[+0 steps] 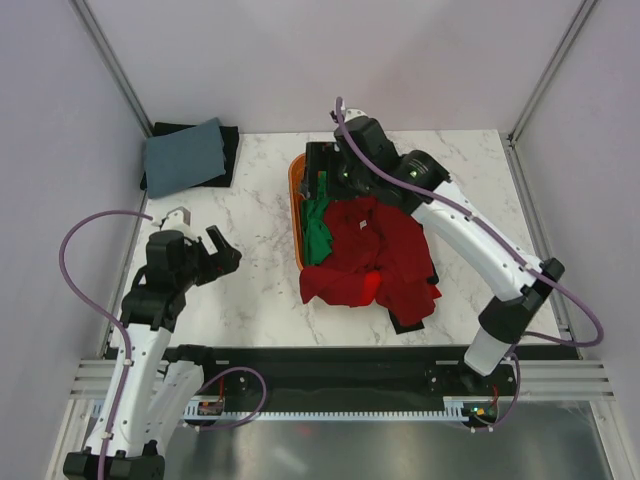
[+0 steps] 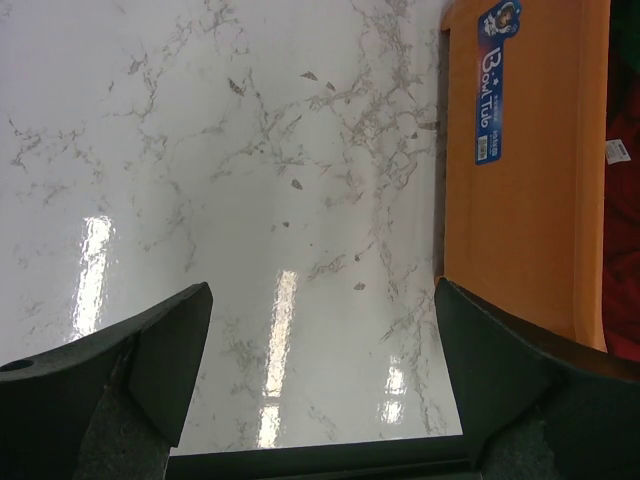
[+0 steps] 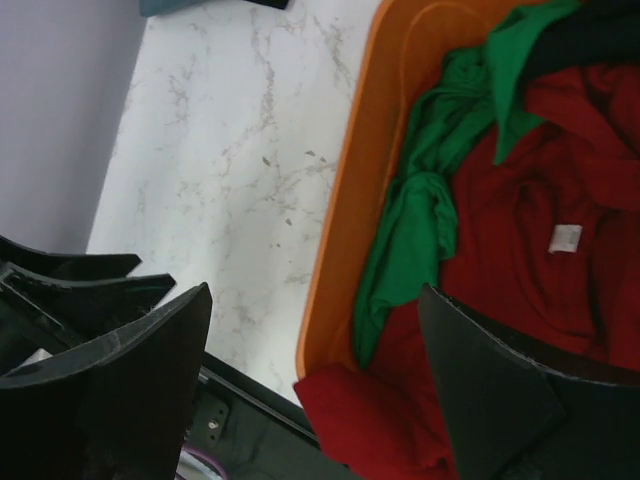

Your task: Fold and stack the t-shirts

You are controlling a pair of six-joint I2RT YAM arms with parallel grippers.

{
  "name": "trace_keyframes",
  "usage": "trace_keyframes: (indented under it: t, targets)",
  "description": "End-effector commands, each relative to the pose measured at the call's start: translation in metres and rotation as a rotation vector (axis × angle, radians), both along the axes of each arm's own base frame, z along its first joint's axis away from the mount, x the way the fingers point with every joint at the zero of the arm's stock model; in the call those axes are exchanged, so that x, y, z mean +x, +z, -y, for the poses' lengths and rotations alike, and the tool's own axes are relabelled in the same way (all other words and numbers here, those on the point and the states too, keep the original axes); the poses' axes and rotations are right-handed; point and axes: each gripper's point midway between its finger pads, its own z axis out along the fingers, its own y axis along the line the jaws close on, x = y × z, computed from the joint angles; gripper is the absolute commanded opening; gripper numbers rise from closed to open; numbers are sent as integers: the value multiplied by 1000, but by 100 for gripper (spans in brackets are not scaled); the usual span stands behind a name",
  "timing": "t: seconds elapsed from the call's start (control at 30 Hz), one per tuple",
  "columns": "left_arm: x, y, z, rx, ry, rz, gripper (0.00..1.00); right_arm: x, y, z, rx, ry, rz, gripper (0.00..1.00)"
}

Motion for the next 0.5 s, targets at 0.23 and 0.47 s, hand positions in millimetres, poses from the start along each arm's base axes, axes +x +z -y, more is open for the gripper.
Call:
trace_keyframes:
  t: [0.23, 0.47]
  targets:
    - [5, 21, -3, 0, 16, 51, 100, -6, -51, 82, -211, -114, -39, 90]
    - [4, 20, -6, -1, 41, 52, 99, -2, -80, 122, -287, -170, -88, 81]
